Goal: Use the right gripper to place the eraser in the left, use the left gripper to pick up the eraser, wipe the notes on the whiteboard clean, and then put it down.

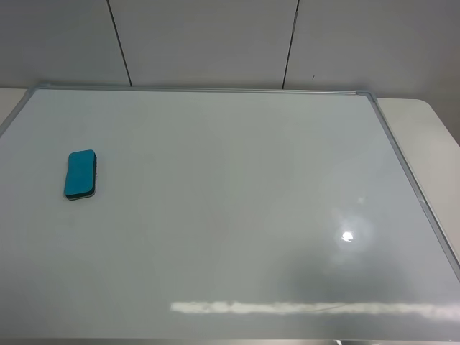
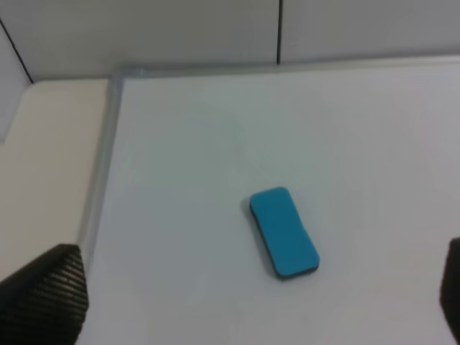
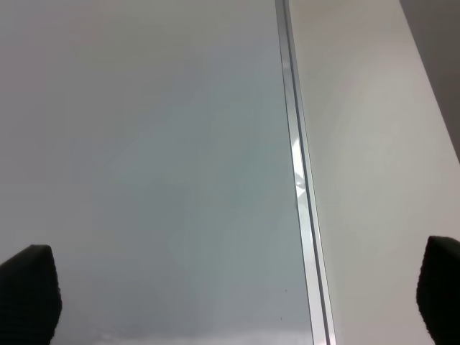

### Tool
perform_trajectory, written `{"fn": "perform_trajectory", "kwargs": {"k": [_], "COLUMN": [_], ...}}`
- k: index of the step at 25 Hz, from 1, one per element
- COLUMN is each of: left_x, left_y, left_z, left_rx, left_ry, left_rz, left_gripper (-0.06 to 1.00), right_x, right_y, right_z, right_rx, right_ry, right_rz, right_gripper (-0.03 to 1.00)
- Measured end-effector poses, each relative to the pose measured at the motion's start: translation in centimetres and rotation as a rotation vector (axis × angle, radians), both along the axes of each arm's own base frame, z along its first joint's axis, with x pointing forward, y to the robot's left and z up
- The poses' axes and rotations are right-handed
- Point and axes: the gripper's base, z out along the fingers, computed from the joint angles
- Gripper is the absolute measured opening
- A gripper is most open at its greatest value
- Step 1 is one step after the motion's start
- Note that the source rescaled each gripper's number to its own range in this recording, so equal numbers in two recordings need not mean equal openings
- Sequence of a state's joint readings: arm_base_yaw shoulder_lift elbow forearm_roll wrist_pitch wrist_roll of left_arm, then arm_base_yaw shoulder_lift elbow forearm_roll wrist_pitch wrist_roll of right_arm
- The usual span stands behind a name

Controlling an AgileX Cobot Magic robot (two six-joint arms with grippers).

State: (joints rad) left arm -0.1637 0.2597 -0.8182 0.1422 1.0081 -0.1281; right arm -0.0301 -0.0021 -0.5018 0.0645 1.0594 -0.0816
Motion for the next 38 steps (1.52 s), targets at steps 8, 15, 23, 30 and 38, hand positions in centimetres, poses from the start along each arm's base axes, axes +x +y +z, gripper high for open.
{"fn": "perform_trajectory", "kwargs": {"k": [8,15,23,30,38], "left_x": [-5.2,-5.0,-4.7,-4.6,-2.8], "left_y": [1.0,0.9,0.4,0.4,-0.1], "left_z": [-1.8,-3.8,-4.7,-5.6,-8.7], "left_rx": [-0.026,-0.022,-0.031,-0.029,-0.035], "left_ry": [-0.119,-0.054,-0.004,0.069,0.183], "left_rz": [0.012,0.018,0.062,0.066,0.041], "left_gripper": [1.0,1.0,1.0,1.0,1.0], "right_x": [0.0,0.0,0.0,0.0,0.0], "right_y": [0.0,0.0,0.0,0.0,0.0], "right_z": [0.0,0.0,0.0,0.0,0.0], "right_rx": [0.0,0.0,0.0,0.0,0.0], "right_ry": [0.0,0.0,0.0,0.0,0.0], "right_rz": [0.0,0.0,0.0,0.0,0.0], "right_gripper": [1.0,1.0,1.0,1.0,1.0]}}
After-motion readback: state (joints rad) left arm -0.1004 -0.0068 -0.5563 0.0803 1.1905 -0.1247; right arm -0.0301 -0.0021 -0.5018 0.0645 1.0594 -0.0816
